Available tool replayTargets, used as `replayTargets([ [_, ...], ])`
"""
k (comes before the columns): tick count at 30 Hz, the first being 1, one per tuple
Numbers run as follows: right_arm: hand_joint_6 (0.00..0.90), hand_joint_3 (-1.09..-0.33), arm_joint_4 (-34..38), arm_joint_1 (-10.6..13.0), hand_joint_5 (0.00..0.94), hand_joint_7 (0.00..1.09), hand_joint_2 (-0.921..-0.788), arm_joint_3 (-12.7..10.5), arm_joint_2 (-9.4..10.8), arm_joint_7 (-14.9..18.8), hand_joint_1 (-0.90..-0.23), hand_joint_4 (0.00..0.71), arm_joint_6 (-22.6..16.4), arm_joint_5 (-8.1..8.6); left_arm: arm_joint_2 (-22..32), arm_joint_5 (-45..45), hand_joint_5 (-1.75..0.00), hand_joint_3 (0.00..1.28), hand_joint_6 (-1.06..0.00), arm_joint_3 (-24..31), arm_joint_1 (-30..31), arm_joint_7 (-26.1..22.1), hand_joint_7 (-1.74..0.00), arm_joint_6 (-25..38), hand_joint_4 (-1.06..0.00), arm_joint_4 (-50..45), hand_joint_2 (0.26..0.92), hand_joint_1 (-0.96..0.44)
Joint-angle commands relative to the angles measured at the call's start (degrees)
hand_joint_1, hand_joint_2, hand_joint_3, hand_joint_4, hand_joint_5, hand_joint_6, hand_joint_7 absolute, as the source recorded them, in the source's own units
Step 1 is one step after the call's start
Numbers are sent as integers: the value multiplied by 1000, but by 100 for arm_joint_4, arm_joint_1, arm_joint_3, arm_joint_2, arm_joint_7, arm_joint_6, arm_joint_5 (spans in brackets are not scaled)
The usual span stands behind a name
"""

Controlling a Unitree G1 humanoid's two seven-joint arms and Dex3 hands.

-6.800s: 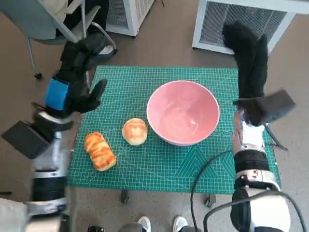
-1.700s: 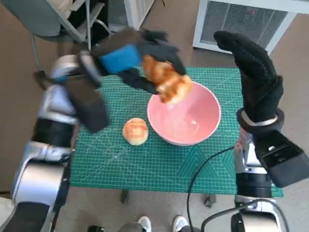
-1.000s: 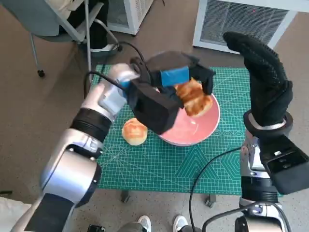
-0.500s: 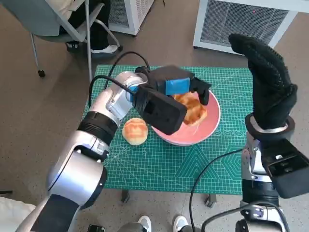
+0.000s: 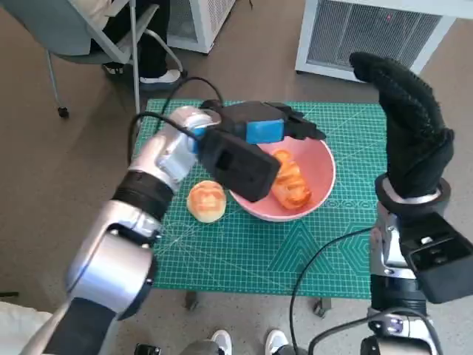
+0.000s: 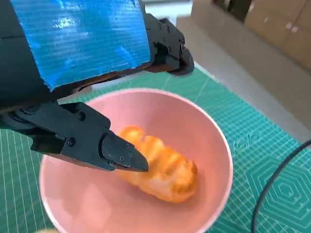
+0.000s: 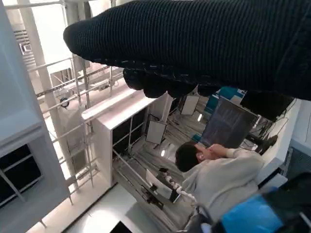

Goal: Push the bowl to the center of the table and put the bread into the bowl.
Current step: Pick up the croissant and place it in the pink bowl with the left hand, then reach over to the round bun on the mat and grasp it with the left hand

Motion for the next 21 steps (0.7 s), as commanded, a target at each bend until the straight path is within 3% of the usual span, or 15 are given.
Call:
replayTargets([
  [1,50,-706,34,105,2,629,-921,24,-5,-39,-611,321,24,-63,475,-230,-1,0,-173,204,230,-82,-9,-297,-2,-390,843,-378],
  [14,51,-706,21,108,2,628,-921,28,-47,57,-611,322,33,77,1451,-790,-34,0,-231,738,951,-162,-33,-745,-113,-1302,816,-338],
  [21,51,-705,16,80,2,627,-921,36,-62,88,-607,322,67,109,1791,-737,-44,0,-284,868,1324,75,-53,-896,-185,-1486,800,-292],
])
